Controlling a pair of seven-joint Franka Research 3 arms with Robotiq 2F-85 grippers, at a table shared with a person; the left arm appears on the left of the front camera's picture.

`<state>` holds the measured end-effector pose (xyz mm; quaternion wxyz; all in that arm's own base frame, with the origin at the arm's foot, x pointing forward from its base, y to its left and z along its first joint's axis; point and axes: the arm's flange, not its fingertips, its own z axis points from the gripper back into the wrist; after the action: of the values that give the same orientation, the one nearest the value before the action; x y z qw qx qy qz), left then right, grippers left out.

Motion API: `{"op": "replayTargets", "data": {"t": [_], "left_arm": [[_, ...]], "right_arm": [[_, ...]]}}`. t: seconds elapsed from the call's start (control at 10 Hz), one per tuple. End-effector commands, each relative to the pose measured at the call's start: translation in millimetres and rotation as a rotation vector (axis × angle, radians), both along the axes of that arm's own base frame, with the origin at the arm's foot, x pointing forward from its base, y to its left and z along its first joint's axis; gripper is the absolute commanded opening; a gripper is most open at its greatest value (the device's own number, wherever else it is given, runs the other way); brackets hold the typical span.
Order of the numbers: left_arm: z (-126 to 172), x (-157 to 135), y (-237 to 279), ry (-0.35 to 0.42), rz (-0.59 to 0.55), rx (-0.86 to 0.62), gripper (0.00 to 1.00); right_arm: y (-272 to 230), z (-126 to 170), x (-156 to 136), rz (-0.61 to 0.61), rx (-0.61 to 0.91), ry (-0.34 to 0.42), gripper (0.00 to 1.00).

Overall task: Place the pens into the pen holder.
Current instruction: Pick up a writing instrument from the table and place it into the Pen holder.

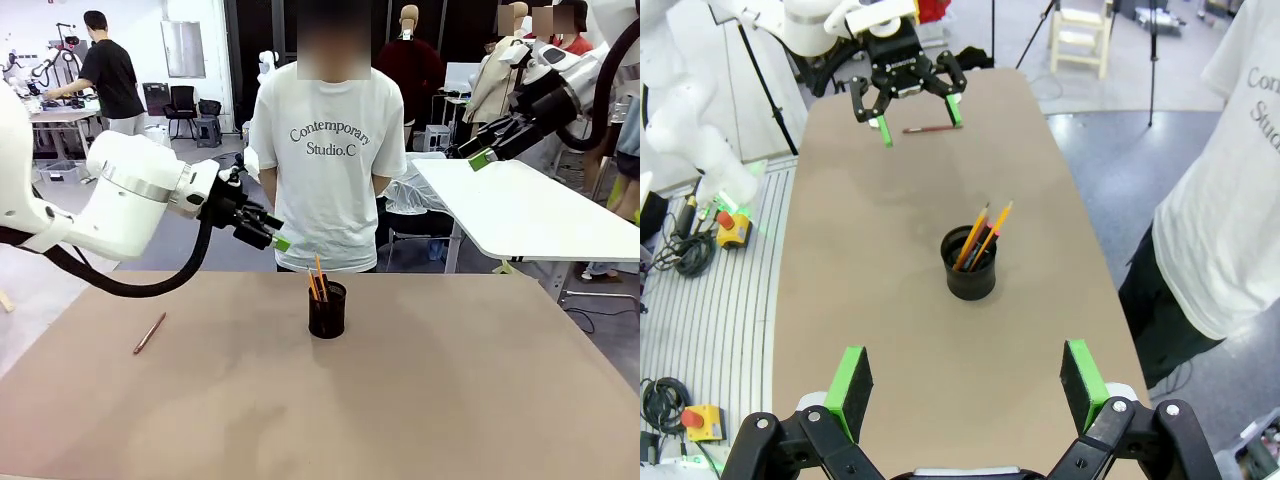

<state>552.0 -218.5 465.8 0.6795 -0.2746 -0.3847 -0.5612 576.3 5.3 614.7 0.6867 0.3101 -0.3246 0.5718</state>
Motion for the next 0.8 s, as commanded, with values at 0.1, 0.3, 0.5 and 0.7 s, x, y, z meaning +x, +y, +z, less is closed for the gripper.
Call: {"op": "replayTargets", "data": {"t": [0.1, 0.3, 0.5, 0.7], "left_arm": [[8.7, -9.2, 4.8, 0.178, 0.135, 0.153, 1.0], [3.4, -1.1, 10.9, 0.29, 0.208, 0.216, 1.0], [6.3, 14.3, -4.1, 0.094, 0.082, -0.094, 1.0], [-6.0, -3.2, 13.0, 0.247, 0.21, 0.198, 1.0]], "right_arm": [[-0.1, 1.9, -0.3, 0.003, -0.001, -0.001, 1.0], [-0.1, 1.9, -0.3, 0.003, -0.001, -0.001, 1.0], [-0.1, 1.9, -0.3, 0.003, -0.001, -0.001, 1.0], [-0.1, 1.9, -0.3, 0.003, -0.001, -0.001, 1.0]]}}
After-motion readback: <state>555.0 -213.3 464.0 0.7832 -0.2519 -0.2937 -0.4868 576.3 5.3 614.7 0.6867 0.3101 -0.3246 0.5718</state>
